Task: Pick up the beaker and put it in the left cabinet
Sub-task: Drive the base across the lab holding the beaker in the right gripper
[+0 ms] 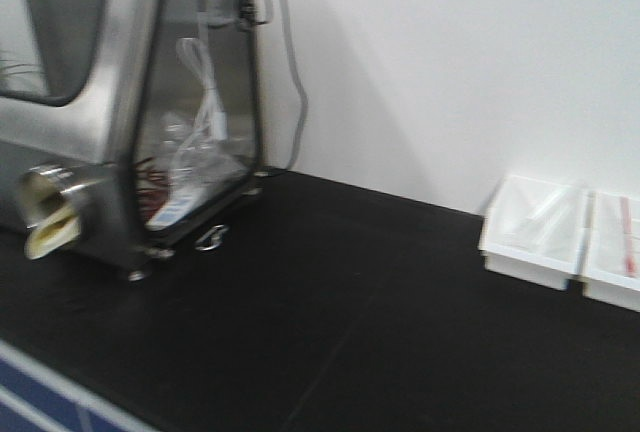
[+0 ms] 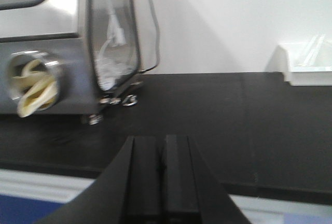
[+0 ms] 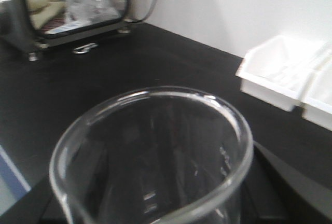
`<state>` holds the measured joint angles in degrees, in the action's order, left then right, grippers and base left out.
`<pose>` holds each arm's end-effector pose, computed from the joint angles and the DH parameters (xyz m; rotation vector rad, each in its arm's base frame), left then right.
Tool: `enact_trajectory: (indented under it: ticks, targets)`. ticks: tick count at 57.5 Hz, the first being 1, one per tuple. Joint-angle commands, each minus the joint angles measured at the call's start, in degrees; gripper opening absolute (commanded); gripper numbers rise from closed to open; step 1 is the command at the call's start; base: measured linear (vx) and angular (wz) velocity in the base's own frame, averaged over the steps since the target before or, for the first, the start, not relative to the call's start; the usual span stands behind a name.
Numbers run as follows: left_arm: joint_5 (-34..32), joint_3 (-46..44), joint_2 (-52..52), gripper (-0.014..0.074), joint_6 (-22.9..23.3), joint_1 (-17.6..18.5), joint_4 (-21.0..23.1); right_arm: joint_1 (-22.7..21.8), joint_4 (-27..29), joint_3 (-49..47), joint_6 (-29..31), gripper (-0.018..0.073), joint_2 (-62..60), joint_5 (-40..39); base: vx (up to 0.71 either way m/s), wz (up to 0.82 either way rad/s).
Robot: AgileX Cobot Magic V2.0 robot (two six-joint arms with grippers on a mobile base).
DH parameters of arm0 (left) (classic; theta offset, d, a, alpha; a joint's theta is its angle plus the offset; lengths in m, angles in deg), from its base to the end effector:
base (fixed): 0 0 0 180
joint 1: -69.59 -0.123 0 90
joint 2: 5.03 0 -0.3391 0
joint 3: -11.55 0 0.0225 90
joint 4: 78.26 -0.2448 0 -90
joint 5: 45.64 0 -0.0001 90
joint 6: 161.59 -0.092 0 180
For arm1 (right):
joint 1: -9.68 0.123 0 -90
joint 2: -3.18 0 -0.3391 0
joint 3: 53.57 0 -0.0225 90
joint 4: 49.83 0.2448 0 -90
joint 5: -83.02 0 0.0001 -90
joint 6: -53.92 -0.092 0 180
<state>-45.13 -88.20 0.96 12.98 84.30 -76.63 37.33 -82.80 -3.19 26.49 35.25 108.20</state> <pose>-0.0025 0.0006 0.2020 0.2440 1.4962 -0.1527 0.0446 -0.0007 0.3358 -0.3165 1.7811 0.0942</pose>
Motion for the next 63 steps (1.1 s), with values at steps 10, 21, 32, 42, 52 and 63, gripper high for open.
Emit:
enact_trajectory:
  ticks: [10, 21, 32, 42, 52, 63]
  targets:
    - [-4.81, 0.94, -1.11, 0.0001, 0.19, 0.22, 0.47, -0.20, -1.95, -1.59, 0.28, -0.0004, 0.25, -3.97, -0.16, 0.61]
    - [-4.81, 0.94, -1.11, 0.0001, 0.19, 0.22, 0.47, -0.20, -1.95, -1.59, 0.28, -0.0004, 0.25, -3.97, -0.14, 0.60]
    - [-4.81, 0.94, -1.11, 0.0001, 0.19, 0.22, 0.47, -0.20, -1.95, -1.59, 0.28, -0.0004, 0.25, -3.97, -0.10, 0.65]
    - [-4.81, 0.94, -1.11, 0.0001, 0.19, 0.22, 0.47, -0.20, -1.95, -1.59, 0.28, -0.0004, 0.25, -3.97, -0.04, 0.75]
    - [-4.81, 0.94, -1.11, 0.0001, 0.19, 0.22, 0.47, -0.20, -1.95, -1.59, 0.28, -0.0004, 0.25, -3.97, 0.03, 0.75]
    - [-4.81, 0.94, -1.11, 0.0001, 0.19, 0.22, 0.47, -0.20, -1.95, -1.59, 0.28, -0.0004, 0.25, -3.92, 0.12, 0.63]
